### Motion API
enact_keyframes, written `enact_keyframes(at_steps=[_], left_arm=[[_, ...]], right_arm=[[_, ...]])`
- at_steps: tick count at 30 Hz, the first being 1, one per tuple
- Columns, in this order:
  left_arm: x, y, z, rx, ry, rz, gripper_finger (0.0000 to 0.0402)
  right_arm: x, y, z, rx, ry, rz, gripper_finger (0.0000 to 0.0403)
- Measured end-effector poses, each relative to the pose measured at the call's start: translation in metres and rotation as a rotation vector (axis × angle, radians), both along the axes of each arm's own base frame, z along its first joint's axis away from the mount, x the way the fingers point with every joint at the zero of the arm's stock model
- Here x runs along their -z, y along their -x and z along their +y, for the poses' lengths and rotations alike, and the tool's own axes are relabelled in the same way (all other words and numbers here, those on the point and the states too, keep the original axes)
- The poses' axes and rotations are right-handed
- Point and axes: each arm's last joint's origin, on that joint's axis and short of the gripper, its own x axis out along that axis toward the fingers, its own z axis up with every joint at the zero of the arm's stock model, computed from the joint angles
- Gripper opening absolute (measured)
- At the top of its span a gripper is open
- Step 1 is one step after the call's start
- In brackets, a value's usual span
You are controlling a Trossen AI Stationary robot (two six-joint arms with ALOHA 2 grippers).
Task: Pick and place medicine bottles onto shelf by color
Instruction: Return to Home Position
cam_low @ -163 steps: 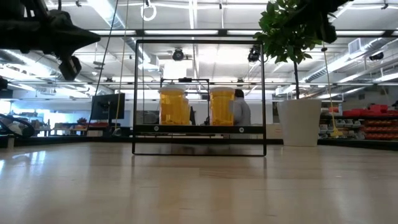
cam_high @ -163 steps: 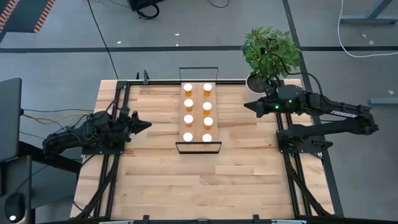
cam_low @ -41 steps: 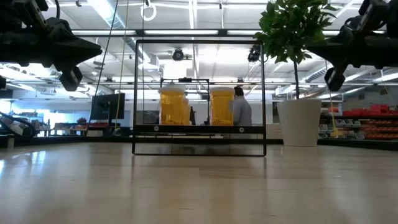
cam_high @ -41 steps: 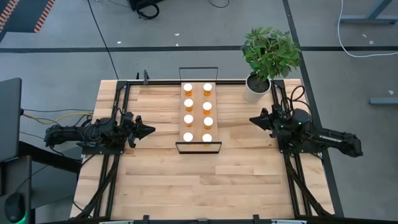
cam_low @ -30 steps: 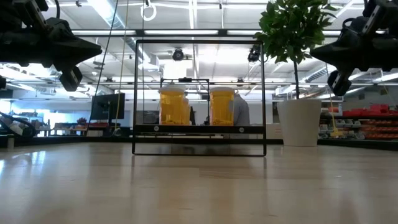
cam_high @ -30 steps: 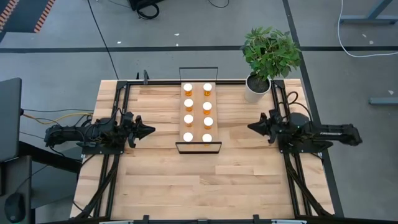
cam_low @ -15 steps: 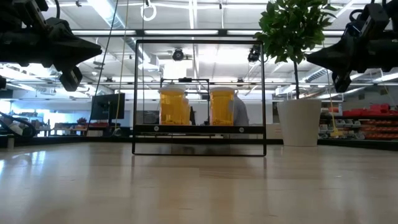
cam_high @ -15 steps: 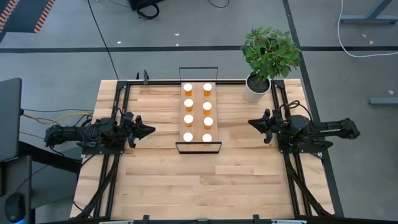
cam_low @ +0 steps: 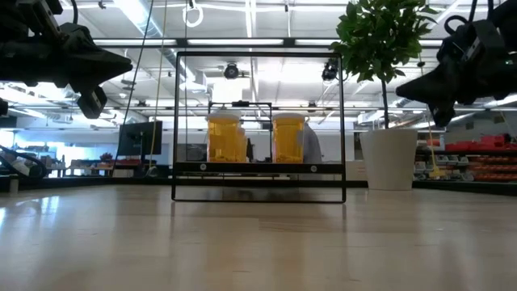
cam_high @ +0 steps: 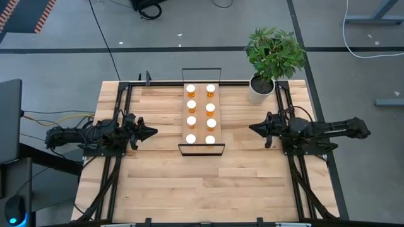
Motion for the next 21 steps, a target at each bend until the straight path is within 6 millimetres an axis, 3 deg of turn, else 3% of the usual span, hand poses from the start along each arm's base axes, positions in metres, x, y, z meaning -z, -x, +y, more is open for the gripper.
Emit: enact_keyframes(at_steps=[10,21], left_arm=[[0.000,0.000,0.000,0.000,0.001,0.000,0.0028],[0.000,0.000,0.000,0.000,0.000,-0.001,0.0038]], right_arm=[[0.012,-0.006,0.005,-0.165,0.002,0.136,0.0010],[0.016,-0.008,0.005,-0.172,-0.040,0.171,0.0010]])
